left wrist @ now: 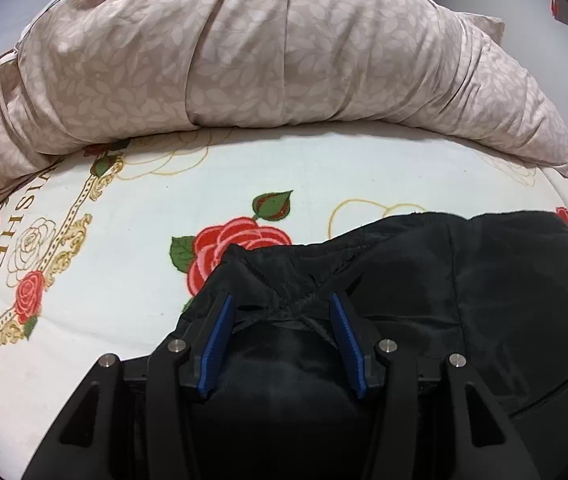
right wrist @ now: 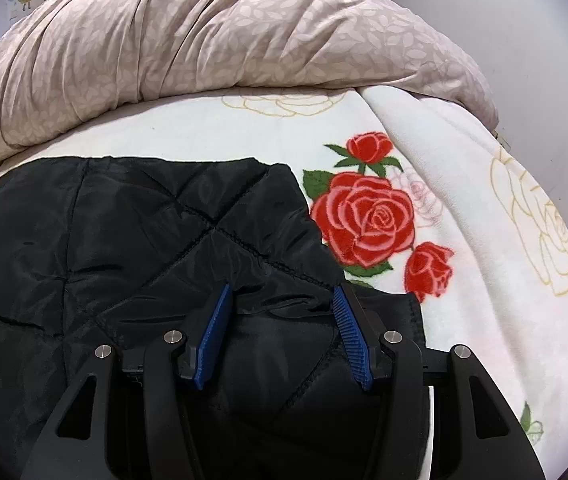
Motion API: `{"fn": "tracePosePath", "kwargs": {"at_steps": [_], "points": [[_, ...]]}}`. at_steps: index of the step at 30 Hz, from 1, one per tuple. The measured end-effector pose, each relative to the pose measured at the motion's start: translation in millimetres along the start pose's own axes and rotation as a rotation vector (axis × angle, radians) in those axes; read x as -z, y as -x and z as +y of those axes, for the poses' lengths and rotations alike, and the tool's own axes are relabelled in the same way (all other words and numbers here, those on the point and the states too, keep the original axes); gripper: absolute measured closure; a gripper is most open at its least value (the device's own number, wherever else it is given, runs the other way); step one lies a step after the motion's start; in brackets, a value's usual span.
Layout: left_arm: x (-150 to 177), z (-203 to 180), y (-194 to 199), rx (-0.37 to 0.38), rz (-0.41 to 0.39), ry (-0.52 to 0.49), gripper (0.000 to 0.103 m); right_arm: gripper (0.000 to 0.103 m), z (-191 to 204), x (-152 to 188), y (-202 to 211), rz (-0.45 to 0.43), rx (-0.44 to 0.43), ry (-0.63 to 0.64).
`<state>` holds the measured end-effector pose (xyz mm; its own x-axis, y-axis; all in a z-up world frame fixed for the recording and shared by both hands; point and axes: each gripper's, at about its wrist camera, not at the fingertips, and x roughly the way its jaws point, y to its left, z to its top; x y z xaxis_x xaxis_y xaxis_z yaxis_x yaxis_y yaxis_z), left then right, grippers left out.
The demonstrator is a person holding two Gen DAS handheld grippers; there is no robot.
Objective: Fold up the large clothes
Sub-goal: 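Hold the folded edge pressed onto the jacket with both tools, then open both tools and release the folded jacket edge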
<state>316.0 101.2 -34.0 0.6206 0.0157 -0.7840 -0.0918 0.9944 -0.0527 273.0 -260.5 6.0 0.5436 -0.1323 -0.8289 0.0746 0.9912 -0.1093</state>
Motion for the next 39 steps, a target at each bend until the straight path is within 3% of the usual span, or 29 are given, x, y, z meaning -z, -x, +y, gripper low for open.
{"fn": "tracePosePath", "kwargs": {"at_steps": [8, 13, 19, 23, 29, 31, 32, 39], "points": [[7.2, 18.4, 62.0, 0.08, -0.093, 0.03, 0.051, 0.05, -10.2, 8.0, 57.5, -0.105, -0.031, -0.039], [28.9, 19.0, 43.8, 0.068, -0.067, 0.017, 0.044, 0.05, -9.0, 20.7, 34.9, -0.076, -0.039, -0.05], [27.2, 19.3, 26.0, 0.056, -0.07, 0.036, 0.04, 0.05, -4.9, 18.7, 18.9, -0.057, -0.021, -0.035], [24.0, 19.6, 36.3, 0.048, -0.059, 0.037, 0.04, 0.05, -4.5, 16.9, 34.6, -0.058, 0.003, -0.026], [32.9, 40.1, 80.2, 0.088, -0.091, 0.055, 0.04, 0.048, -20.2, 25.5, 81.9, -0.113, -0.055, -0.039], [41.3, 49.5, 87.4, 0.092, -0.079, 0.061, 0.04, 0.034, -28.7, 32.1, 87.9, -0.104, -0.069, -0.056], [44.9, 53.2, 88.7, 0.093, -0.07, 0.064, 0.04, 0.031, -34.6, 37.2, 88.3, -0.091, -0.08, -0.073], [68.4, 70.3, 69.5, 0.101, 0.007, 0.126, 0.035, 0.031, -58.4, 58.4, 59.7, 0.029, -0.164, -0.182]]}}
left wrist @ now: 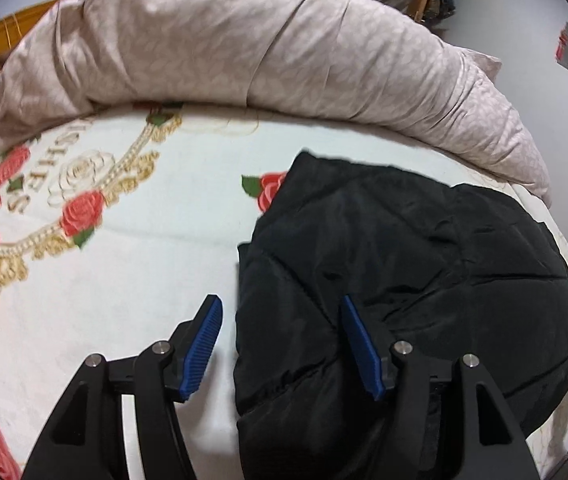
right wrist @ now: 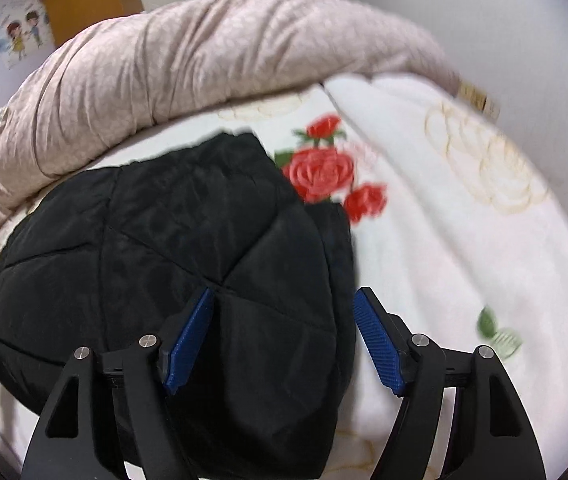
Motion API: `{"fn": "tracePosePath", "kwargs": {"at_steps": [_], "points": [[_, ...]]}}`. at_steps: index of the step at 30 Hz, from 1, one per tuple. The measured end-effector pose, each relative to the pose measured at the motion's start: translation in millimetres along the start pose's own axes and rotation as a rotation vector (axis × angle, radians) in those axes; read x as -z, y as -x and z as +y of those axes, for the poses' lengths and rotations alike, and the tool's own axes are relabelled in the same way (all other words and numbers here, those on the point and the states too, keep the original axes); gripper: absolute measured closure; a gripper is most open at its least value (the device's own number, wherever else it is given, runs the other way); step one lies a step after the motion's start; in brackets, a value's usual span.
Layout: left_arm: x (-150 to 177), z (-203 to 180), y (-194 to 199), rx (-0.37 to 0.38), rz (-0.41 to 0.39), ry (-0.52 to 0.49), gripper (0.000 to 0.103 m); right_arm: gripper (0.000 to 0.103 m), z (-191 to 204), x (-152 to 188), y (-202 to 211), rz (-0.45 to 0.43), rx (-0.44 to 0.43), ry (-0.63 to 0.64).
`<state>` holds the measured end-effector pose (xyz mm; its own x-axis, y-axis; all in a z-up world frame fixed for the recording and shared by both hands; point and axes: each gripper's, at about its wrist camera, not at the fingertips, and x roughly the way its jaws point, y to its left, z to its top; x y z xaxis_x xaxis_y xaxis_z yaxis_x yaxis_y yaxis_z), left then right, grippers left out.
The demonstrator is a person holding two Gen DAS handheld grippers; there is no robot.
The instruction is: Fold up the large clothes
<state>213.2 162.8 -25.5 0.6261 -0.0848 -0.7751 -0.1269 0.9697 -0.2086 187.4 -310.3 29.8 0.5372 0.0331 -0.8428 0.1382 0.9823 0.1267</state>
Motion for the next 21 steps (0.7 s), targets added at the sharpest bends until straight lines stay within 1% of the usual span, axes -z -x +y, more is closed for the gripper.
{"fn": "tracePosePath", "kwargs": {"at_steps": [3, 4, 5, 10, 14, 21], "points": [[-1.3, 0.0, -11.6, 0.002, 0.009, 0.013, 0.032, 0.03, -7.8, -0.4, -12.4, 0.032, -0.038, -0.033], [-2.5, 0.3, -15.9, 0.004, 0.015, 0.019, 0.03, 0.027, -10.7, -1.7, -17.2, 0.042, -0.043, -0.046], [-4.3, 0.9, -20.2, 0.007, 0.02, 0.028, 0.027, 0.026, -13.3, -2.3, -20.1, 0.048, -0.05, -0.055], [-14.5, 6.0, -38.6, 0.045, 0.052, 0.065, 0.021, 0.024, -20.9, -9.9, -37.4, 0.091, -0.098, -0.081], [-13.4, 4.8, -47.4, 0.071, 0.074, 0.073, 0.021, 0.024, -25.6, -8.6, -45.0, 0.118, -0.138, -0.113], [1.0, 13.0, -62.9, 0.153, 0.111, 0.169, 0.018, 0.023, -32.6, -4.4, -58.4, 0.162, -0.216, -0.151]]}}
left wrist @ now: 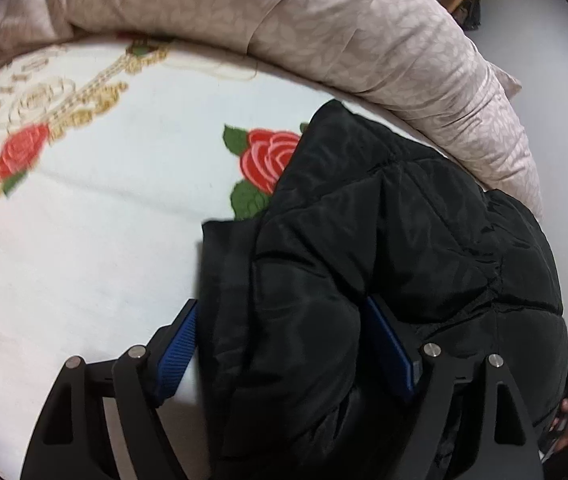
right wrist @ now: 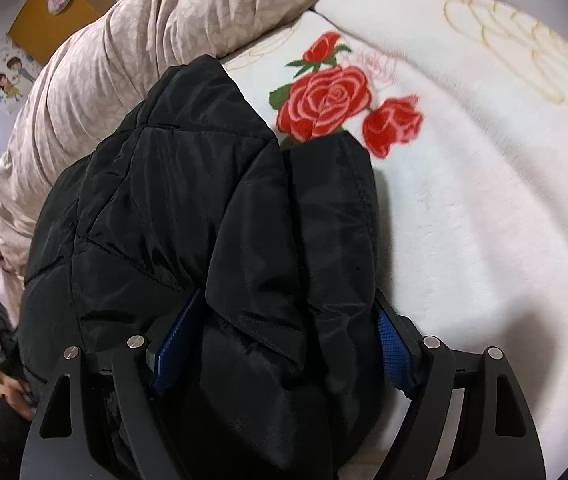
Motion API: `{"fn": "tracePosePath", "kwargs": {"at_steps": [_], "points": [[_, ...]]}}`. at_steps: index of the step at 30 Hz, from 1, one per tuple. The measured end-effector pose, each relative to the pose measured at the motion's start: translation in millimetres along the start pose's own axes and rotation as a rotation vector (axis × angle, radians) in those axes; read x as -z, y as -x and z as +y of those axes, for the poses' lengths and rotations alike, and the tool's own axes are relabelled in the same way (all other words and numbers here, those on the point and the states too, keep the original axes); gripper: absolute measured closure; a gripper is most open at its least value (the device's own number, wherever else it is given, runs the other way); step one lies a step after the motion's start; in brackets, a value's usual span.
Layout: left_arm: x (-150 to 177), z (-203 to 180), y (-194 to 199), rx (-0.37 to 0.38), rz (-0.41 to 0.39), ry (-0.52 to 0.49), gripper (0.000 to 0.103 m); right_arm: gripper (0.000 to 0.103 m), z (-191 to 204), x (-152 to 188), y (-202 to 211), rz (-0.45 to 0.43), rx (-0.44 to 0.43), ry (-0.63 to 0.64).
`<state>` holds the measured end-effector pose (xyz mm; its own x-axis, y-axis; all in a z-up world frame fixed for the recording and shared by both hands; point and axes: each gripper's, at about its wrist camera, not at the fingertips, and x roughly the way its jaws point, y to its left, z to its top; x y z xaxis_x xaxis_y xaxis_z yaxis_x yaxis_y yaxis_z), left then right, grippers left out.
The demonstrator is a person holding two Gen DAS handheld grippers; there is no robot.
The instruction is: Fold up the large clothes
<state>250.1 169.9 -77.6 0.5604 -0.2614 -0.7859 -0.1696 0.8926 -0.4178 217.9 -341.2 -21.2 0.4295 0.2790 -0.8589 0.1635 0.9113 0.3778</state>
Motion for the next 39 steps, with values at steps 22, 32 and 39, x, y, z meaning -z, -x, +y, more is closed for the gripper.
{"fn": "tracePosePath", "kwargs": {"at_steps": [22, 32, 39], "points": [[-3.9, -37.7, 51.3, 0.001, -0.038, -0.101, 0.075, 0.08, 44.4, -7.4, 48.4, -0.059, -0.034, 0.114], [17.0, -29.7, 131.3, 0.037, -0.117, -0.111, 0.076, 0.081, 69.8, 24.8, 100.4, -0.108, -0.088, 0.154], [21.7, 5.9, 173.2, 0.005, -0.173, -0.092, 0.076, 0.081, 109.0, 36.2, 99.1, -0.111, -0.149, 0.189]]}}
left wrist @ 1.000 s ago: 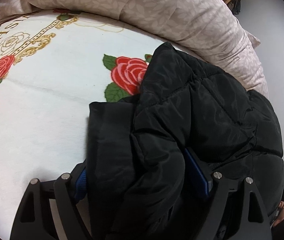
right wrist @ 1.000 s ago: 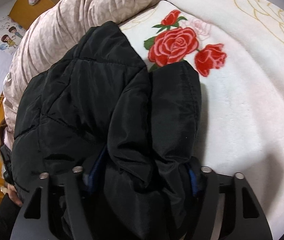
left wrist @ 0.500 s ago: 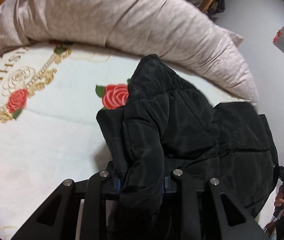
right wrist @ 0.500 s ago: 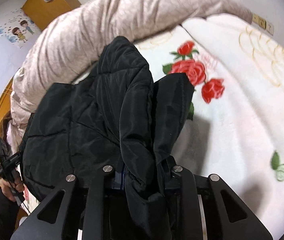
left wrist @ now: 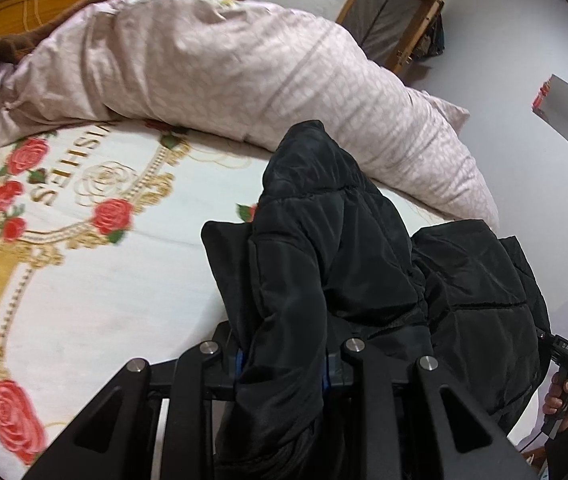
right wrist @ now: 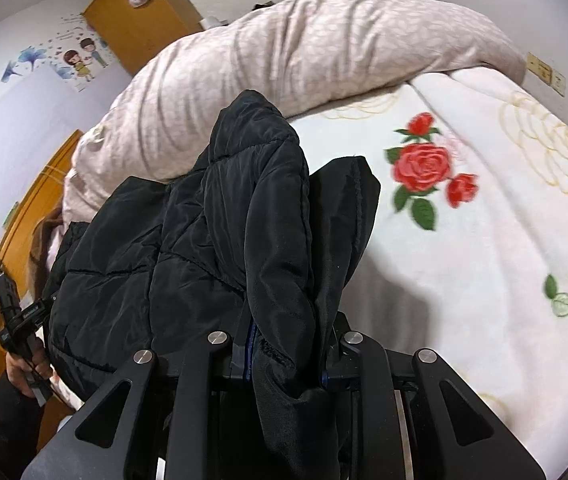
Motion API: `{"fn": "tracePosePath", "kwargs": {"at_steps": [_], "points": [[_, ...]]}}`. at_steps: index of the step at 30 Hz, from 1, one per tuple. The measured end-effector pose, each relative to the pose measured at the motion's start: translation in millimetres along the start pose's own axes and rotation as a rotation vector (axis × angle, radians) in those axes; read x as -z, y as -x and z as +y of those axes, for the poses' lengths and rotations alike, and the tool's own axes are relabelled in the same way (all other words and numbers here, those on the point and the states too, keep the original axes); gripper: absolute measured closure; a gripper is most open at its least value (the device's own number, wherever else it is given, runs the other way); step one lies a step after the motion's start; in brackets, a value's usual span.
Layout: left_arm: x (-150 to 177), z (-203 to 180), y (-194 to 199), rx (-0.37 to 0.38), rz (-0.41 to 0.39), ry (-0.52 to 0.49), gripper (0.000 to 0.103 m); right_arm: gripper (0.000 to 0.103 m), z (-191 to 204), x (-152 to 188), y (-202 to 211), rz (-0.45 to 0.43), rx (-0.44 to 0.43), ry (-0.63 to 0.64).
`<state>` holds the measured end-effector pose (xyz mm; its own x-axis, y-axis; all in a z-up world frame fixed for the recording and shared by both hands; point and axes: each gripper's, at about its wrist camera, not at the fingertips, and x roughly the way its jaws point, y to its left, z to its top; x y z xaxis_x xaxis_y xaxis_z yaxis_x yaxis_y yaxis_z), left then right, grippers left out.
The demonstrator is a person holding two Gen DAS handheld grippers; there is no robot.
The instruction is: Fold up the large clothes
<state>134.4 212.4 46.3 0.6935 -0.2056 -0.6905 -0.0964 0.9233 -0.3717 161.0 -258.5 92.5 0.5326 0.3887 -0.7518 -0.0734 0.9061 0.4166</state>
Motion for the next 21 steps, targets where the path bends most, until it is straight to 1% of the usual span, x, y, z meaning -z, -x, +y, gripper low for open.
{"fn": "tracePosePath", "kwargs": {"at_steps": [4, 8, 11, 12, 15, 17, 18, 19, 21], "points": [[-9.1, 27.2, 19.3, -0.038, -0.028, 0.003, 0.076, 0.081, 29.6, 0.3, -17.2, 0.001, -0.038, 0.018], [-20.5, 62.2, 25.6, -0.069, -0.05, 0.016, 0.076, 0.081, 53.8, 2.3, -39.8, 0.01, -0.069, 0.035], [-20.0, 83.1, 17.7, -0.094, -0.046, 0.023, 0.075, 0.08, 60.9, 9.6, -64.8, 0.042, -0.074, 0.037], [-17.1, 91.7, 12.5, -0.1, -0.036, 0.039, 0.075, 0.08, 60.1, 12.8, -70.6, 0.052, -0.072, 0.035], [-0.9, 113.6, -11.6, -0.133, 0.022, 0.066, 0.075, 0.079, 52.1, 28.3, -104.3, 0.12, -0.033, 0.011], [13.9, 128.1, -30.7, -0.156, 0.068, 0.105, 0.072, 0.075, 43.0, 36.6, -117.1, 0.147, -0.004, -0.019], [20.1, 135.0, -36.7, -0.158, 0.075, 0.129, 0.071, 0.071, 37.4, 39.3, -120.6, 0.155, -0.007, -0.039], [24.3, 139.6, -39.5, -0.155, 0.073, 0.148, 0.068, 0.065, 35.6, 40.2, -121.4, 0.157, -0.006, -0.042], [27.7, 140.6, -40.8, -0.159, 0.062, 0.152, 0.064, 0.06, 35.0, 39.5, -121.2, 0.166, 0.005, -0.023]]}}
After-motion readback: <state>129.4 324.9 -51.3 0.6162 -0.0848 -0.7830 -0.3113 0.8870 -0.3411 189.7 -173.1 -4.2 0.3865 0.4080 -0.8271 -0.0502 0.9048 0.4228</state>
